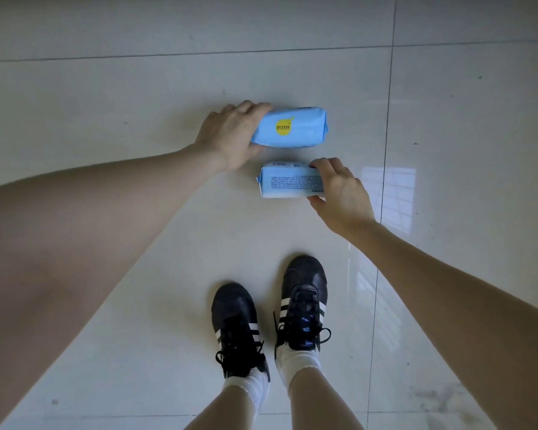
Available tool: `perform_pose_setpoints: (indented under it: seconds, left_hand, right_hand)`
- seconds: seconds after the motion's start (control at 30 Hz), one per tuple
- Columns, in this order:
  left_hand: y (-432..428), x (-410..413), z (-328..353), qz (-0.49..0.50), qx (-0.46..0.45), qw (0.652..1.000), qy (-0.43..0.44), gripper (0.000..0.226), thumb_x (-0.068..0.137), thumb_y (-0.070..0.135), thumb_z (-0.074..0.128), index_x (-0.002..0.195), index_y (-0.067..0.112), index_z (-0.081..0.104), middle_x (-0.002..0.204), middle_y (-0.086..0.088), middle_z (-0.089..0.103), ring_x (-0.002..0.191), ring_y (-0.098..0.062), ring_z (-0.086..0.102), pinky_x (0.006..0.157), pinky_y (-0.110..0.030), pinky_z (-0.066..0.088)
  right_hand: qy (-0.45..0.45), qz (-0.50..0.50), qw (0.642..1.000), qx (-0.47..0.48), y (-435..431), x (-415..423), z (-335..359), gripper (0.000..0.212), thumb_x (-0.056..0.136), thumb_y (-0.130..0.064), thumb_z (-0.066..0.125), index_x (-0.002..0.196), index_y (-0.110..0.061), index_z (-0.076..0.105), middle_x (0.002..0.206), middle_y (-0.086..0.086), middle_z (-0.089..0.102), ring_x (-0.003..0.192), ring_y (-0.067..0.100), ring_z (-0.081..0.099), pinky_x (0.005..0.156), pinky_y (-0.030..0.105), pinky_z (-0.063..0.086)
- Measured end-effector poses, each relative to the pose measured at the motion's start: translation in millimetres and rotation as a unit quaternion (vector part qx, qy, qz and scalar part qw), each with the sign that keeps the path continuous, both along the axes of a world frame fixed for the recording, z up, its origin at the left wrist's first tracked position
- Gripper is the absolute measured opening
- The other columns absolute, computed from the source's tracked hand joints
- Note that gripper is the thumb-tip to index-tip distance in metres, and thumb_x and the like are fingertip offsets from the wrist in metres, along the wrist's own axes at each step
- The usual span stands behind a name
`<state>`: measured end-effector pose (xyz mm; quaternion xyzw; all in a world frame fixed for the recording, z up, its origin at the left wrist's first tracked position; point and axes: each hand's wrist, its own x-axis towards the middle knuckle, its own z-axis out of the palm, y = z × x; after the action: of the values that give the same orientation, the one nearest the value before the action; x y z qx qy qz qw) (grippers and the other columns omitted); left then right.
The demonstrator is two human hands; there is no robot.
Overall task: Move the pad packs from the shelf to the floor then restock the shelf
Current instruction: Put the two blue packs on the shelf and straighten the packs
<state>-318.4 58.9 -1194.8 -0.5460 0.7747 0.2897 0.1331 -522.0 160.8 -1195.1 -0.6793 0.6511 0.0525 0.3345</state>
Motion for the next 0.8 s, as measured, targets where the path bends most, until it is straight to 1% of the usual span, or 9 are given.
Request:
perform_pose_setpoints:
  seconds: [0.13, 0.27, 0.37, 0.53, 0.63, 0.7, 0.8]
  left_hand:
    - [3.7, -5.9, 4.4, 0.052, -0.005, 0.998, 0.037, 0.046, 0.088, 0.026, 0.065, 0.128, 0.012, 0.047, 0.121, -0.011, 0.055, 0.105, -0.036, 0.055, 0.080, -0.044, 0.047]
    - [13.9, -2.3, 21.3, 0.091, -0.006, 0.995, 0.049, 0.039, 0.088, 0.024, 0.066, 0.118, 0.006, 0.050, 0.114, -0.016, 0.058, 0.098, -0.039, 0.056, 0.079, -0.045, 0.047]
    - [24.8, 7.0, 46.2, 0.123, -0.006, 0.991, 0.054, 0.036, 0.087, 0.023, 0.067, 0.113, 0.005, 0.050, 0.109, -0.016, 0.059, 0.095, -0.039, 0.056, 0.077, -0.041, 0.045]
    - [36.1, 25.4, 111.7, 0.134, -0.004, 0.990, 0.052, 0.036, 0.085, 0.023, 0.069, 0.112, 0.007, 0.052, 0.109, -0.013, 0.061, 0.095, -0.038, 0.056, 0.074, -0.037, 0.041]
    - [40.5, 32.4, 161.2, 0.137, -0.008, 0.989, 0.057, 0.038, 0.084, 0.026, 0.070, 0.114, 0.009, 0.054, 0.110, -0.011, 0.062, 0.094, -0.037, 0.057, 0.073, -0.035, 0.039]
    - [44.2, 34.3, 193.3, 0.142, -0.014, 0.987, 0.069, 0.039, 0.083, 0.026, 0.071, 0.114, 0.010, 0.055, 0.109, -0.011, 0.063, 0.093, -0.035, 0.057, 0.073, -0.035, 0.040]
    - [55.2, 33.1, 239.4, 0.164, -0.018, 0.981, 0.101, 0.039, 0.083, 0.029, 0.072, 0.114, 0.012, 0.056, 0.107, -0.006, 0.065, 0.091, -0.033, 0.059, 0.075, -0.036, 0.042]
  right_hand:
    - [-0.033, -0.042, 0.998, 0.019, 9.9, -7.2, 6.5, 0.044, 0.084, -0.010, 0.064, 0.126, -0.011, 0.049, 0.121, 0.009, 0.053, 0.098, 0.034, 0.057, 0.077, 0.040, 0.049]
    - [-0.035, -0.068, 0.996, 0.036, 21.7, -14.9, 24.5, 0.040, 0.084, -0.011, 0.065, 0.121, -0.012, 0.051, 0.115, 0.008, 0.055, 0.092, 0.033, 0.059, 0.073, 0.038, 0.050]
    - [-0.029, -0.081, 0.995, 0.042, 30.3, -18.4, 51.8, 0.038, 0.083, -0.013, 0.066, 0.119, -0.013, 0.053, 0.112, 0.007, 0.056, 0.090, 0.032, 0.060, 0.074, 0.040, 0.052]
    - [-0.021, -0.112, 0.992, 0.049, 41.9, -18.8, 117.5, 0.036, 0.082, -0.014, 0.065, 0.116, -0.016, 0.053, 0.110, 0.004, 0.056, 0.089, 0.029, 0.059, 0.071, 0.040, 0.053]
    - [-0.029, -0.143, 0.989, 0.034, 46.6, -14.3, 166.2, 0.038, 0.080, -0.015, 0.066, 0.116, -0.016, 0.055, 0.110, 0.003, 0.057, 0.089, 0.028, 0.059, 0.069, 0.036, 0.051]
    - [-0.043, -0.158, 0.986, 0.022, 49.8, -10.1, 198.6, 0.039, 0.079, -0.015, 0.067, 0.116, -0.016, 0.055, 0.109, 0.003, 0.057, 0.088, 0.028, 0.058, 0.068, 0.034, 0.049]
    - [-0.068, -0.163, 0.984, 0.015, 56.4, -5.8, 243.8, 0.039, 0.078, -0.016, 0.069, 0.115, -0.016, 0.055, 0.107, 0.002, 0.057, 0.088, 0.027, 0.058, 0.069, 0.035, 0.050]
